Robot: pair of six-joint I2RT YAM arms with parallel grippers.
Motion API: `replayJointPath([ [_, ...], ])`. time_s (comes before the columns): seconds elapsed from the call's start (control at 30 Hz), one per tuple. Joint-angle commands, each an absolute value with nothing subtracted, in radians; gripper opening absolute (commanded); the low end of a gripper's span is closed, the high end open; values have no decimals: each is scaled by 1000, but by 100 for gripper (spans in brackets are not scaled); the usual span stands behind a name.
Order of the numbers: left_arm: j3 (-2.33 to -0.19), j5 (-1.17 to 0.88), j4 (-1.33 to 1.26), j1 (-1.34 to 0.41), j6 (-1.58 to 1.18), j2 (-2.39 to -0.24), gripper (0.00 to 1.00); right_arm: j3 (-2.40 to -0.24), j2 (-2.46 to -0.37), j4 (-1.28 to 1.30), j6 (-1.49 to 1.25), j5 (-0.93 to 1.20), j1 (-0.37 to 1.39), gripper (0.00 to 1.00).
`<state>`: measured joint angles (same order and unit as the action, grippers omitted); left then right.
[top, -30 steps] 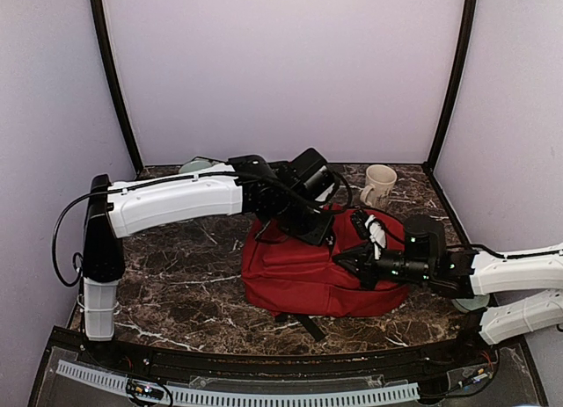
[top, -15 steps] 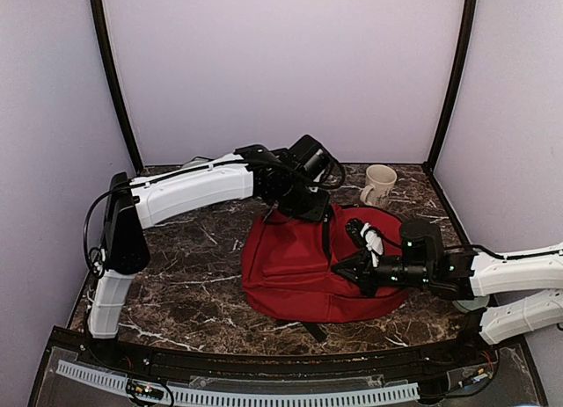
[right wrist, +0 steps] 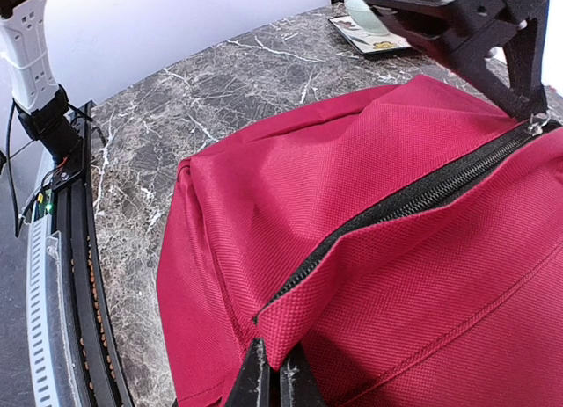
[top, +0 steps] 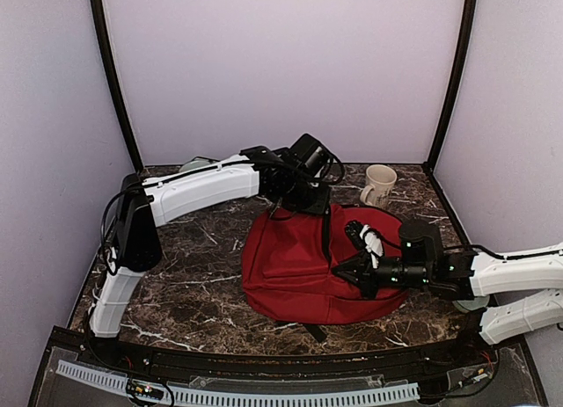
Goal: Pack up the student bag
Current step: Zip the lower front pocket of the bag in the student bag.
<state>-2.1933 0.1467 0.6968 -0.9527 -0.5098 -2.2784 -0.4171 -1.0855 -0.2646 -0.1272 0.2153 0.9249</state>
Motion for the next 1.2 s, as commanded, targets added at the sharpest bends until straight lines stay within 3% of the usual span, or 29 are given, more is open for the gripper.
replayJointPath([
  [0.0,-2253,199,629,-908,-545,-2286,0,-399,-1081,-242,-120,288,948,0],
  [0.17,-2287,183,635,-902,-537,-2298,0,-413,-1084,-219,-112,271,948,0],
  [0.27,-2307,173,670,-902,-499,-2281,0,-439,-1077,-176,-108,224,948,11],
  [0.4,-2223,190,673,-902,-431,-2182,1,-478,-1047,-131,-118,147,949,34],
  [0.43,-2194,194,667,-902,-414,-2150,7,-487,-1039,-122,-125,122,948,39],
  [0.47,-2163,201,660,-902,-397,-2119,22,-498,-1033,-108,-133,100,948,43],
  [0.53,-2099,215,649,-902,-369,-2048,42,-528,-1022,-66,-136,56,948,47],
  [0.6,-2020,228,625,-902,-348,-1980,56,-561,-1013,-14,-135,14,947,51],
  [0.63,-1974,237,614,-902,-342,-1940,73,-575,-1007,15,-137,-7,947,52],
  [0.67,-1931,247,602,-902,-336,-1904,83,-588,-997,47,-139,-34,947,53],
  [0.7,-1880,260,590,-902,-331,-1861,87,-599,-985,69,-140,-60,946,54],
  [0.97,-1442,507,583,-802,-294,-1537,94,-567,-808,105,-142,-359,925,80],
  [1.17,-1098,645,462,-659,-194,-1285,99,-561,-736,119,-80,-505,792,86],
])
